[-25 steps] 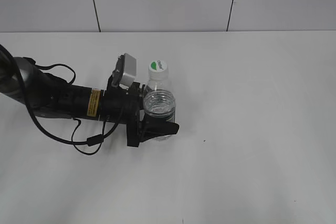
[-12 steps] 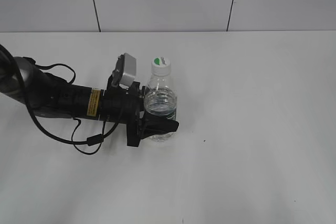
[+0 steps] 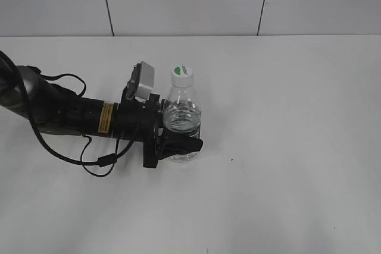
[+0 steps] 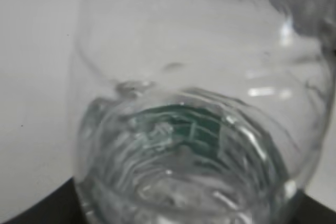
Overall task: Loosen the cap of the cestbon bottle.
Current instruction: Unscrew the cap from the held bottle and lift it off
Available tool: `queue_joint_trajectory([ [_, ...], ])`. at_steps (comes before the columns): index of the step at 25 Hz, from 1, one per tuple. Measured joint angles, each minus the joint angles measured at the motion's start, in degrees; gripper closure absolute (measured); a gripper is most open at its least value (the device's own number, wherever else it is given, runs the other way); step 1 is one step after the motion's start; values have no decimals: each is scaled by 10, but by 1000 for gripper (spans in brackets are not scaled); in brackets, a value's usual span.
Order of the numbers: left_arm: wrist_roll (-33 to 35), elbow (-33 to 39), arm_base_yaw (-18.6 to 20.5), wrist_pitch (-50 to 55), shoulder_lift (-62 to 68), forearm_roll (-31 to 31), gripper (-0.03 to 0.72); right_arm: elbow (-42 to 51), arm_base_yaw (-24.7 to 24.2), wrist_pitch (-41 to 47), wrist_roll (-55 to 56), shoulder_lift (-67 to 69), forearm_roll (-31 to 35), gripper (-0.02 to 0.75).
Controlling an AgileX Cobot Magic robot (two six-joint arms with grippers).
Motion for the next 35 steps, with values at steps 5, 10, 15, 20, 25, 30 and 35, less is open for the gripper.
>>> queue_joint_trajectory([
  [5,0,0,0,-1,0,0,279,0,0,0,0,0,0,305],
  [10,0,0,0,-1,0,0,279,0,0,0,0,0,0,305],
  [15,0,0,0,-2,0,0,279,0,0,0,0,0,0,305],
  [20,0,0,0,-2,1,0,279,0,0,0,0,0,0,305],
  [25,0,0,0,-2,1,0,279,-1,0,-1,0,0,-2,305],
  [30,0,0,0,-2,1,0,279,-7,0,-7,0,38,-1,305],
  [35,0,0,0,-3,1,0,279,-40,0,-23,0,142,13,305],
])
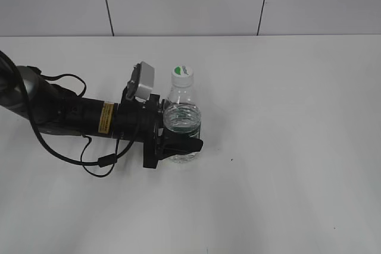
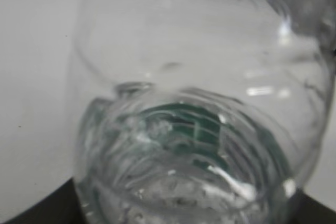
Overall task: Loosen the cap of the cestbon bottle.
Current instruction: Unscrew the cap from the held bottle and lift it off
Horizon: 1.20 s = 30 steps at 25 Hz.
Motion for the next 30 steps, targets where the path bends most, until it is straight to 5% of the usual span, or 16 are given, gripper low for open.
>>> queue_joint_trajectory([
  [30,0,0,0,-2,0,0,279,-461,0,93,76,668,83,305],
])
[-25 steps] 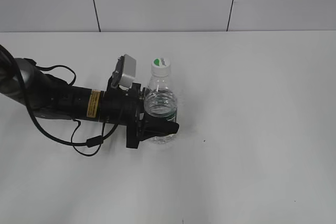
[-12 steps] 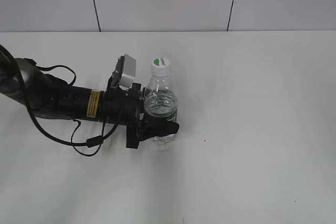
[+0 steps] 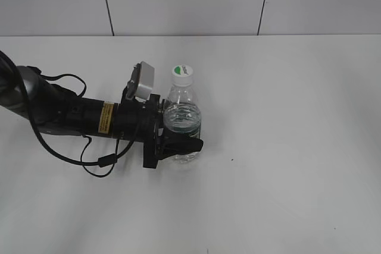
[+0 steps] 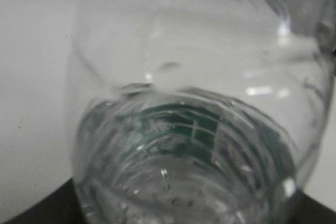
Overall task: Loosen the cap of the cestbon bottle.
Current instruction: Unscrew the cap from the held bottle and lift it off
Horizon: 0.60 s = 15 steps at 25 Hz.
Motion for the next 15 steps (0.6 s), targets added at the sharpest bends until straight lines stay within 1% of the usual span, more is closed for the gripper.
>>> queue_joint_trajectory([
  [7,0,0,0,-1,0,0,280,-86,0,0,0,97,4,305],
  [11,0,0,0,-1,0,0,280,-102,0,0,0,130,7,305],
  [15,0,0,0,-1,0,0,280,-104,0,1,0,135,32,305],
])
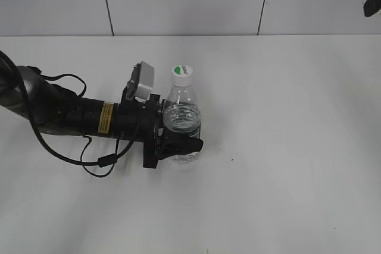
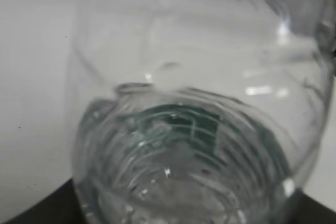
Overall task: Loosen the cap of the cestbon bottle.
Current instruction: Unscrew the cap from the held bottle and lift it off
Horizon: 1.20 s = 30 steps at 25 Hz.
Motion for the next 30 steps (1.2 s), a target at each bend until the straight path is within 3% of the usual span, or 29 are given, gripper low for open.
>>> queue_joint_trajectory([
  [4,0,0,0,-2,0,1,281,0,25,0,8,0,9,305],
  [19,14,0,-41,-1,0,5,281,-12,218,1,84,60,24,305],
  [30,17,0,-49,5,0,3,282,-19,292,2,119,112,74,325],
])
